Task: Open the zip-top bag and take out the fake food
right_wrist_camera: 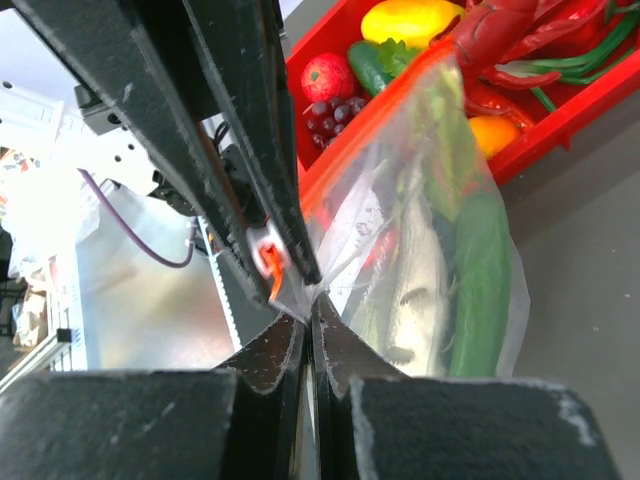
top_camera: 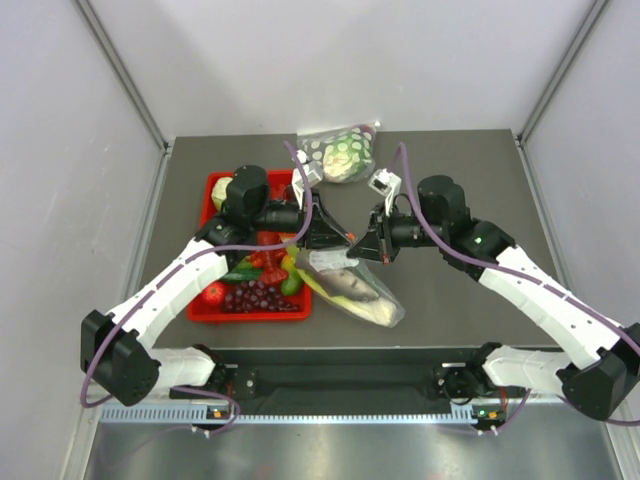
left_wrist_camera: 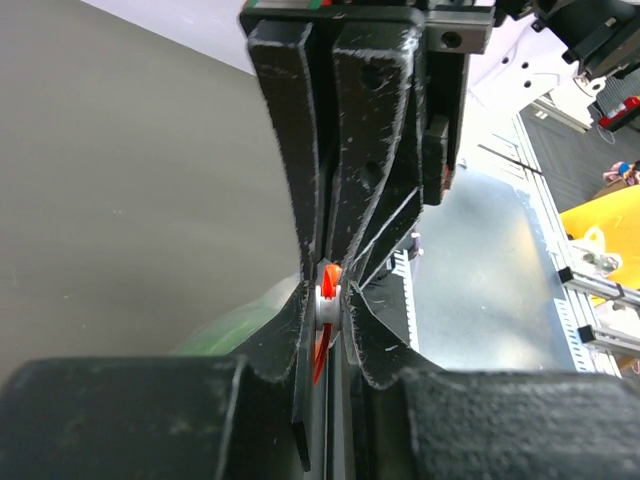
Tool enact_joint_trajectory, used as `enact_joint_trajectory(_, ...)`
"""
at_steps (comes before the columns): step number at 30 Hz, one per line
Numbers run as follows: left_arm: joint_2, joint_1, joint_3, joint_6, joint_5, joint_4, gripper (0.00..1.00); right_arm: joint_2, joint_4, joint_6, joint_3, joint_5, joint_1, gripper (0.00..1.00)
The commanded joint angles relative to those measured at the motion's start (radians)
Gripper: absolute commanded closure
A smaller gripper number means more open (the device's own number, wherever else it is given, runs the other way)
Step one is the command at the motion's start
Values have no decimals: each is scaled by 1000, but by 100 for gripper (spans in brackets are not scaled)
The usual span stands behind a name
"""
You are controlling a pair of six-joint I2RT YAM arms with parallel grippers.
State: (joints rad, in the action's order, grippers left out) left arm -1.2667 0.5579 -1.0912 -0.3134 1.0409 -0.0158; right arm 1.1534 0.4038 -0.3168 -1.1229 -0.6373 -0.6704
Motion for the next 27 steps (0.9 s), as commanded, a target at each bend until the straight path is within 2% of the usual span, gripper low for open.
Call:
enact_joint_trajectory(1,27,-16,13,27,-13,-41,99,-86,-100,-21,0,21,20,100)
enact_joint_trajectory(11,13,-41,14,53,-21,-21,99,-188,-128,-53,52,16,74,100)
enact_joint_trajectory(19,-5,-42,11,31,-13,-50,100,-192,-148,-77,57,-21,88,100)
enact_joint_trajectory(21,-11,-41,5,7,19,-73,100,-179,-141,-77,49,-36,88,91)
enact_joint_trajectory(22,-16,-41,2,-13,31,-87,100,-173,-138,-77,46,-53,88,79)
enact_joint_trajectory(23,-23,-42,-1,-21,44,-93,100,-158,-135,-74,40,-58,88,72)
enact_joint_trajectory(26,-34,-41,-12,-39,71,-95,100,-118,-96,-47,5,-67,88,54)
enact_joint_trajectory(27,-36,-39,-13,-41,77,-96,100,-109,-79,-32,-12,-71,84,51)
